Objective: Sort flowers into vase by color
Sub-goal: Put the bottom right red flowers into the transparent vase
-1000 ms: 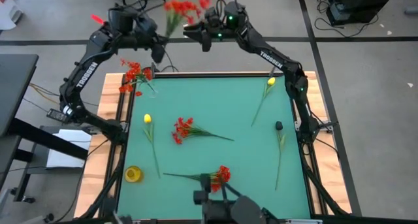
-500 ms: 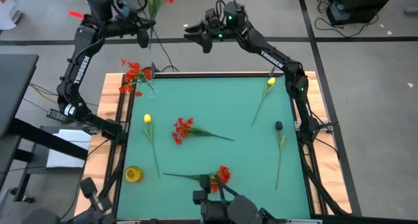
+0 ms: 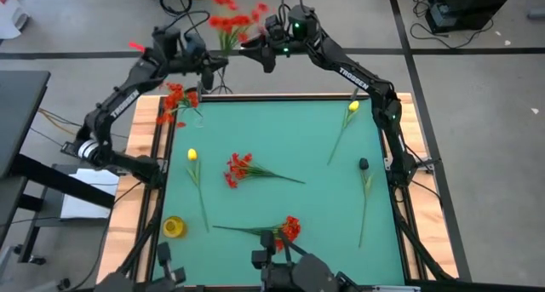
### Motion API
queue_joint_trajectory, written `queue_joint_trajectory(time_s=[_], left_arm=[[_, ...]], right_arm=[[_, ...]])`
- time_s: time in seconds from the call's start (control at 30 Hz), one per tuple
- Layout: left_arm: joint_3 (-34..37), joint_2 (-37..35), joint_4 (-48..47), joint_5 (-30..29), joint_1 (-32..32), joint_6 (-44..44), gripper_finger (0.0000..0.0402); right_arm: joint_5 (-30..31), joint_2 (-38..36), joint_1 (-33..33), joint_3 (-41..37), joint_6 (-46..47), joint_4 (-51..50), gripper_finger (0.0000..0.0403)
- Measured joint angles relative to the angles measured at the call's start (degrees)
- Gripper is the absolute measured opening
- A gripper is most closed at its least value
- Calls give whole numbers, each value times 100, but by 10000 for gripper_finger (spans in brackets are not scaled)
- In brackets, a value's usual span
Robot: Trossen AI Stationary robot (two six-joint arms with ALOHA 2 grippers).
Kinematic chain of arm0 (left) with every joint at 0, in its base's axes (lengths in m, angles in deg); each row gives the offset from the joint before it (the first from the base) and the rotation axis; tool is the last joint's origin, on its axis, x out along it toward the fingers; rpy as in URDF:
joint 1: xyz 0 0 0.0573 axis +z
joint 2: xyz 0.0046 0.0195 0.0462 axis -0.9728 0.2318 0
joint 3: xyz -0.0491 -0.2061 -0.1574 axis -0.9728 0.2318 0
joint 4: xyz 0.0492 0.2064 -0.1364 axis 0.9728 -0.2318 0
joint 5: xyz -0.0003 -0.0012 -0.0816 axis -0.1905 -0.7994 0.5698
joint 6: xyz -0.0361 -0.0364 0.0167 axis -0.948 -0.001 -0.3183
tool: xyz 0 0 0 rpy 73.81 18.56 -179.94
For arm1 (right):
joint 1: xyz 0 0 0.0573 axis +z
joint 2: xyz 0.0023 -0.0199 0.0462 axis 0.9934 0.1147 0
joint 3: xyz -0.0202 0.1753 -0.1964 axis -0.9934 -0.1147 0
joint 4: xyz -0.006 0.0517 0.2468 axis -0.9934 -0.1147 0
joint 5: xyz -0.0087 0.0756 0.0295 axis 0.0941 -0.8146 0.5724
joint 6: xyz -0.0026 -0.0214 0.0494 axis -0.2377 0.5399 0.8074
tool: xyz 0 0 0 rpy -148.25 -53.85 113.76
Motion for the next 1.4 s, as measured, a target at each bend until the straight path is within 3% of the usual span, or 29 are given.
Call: queue_joint_trajectory(time_s=[0.23, 0.37, 0.47, 0.63, 0.9, 1.07, 1.3, 1.4], left_arm=[[1440, -1210, 903, -60, 601, -74, 0], [2319, -1958, 2426, -262, 992, -116, 0], [2905, -2081, 3228, -749, 1192, -564, 0], [3571, -2019, 3499, -841, 1342, -902, 0], [3527, -2096, 3400, -893, 1436, -972, 0], [3196, -2086, 3188, -1385, 1465, -1523, 0], [2161, -2077, 3087, -1356, 1390, -997, 0], [1826, -2092, 2286, -1719, 1477, -549, 0]], right_arm=[[1, -1, 9, 0, -146, -271, 194], [23, -1, 13, 0, -151, -262, 194], [106, -1, 13, 0, -177, -178, 194], [111, 0, 11, 0, -175, -175, 194], [109, 1, 17, 0, -249, -310, 194], [150, 1, 17, 0, -269, -308, 194], [241, 1, 17, 0, -303, -228, 194], [257, 1, 17, 0, -301, -206, 194]])
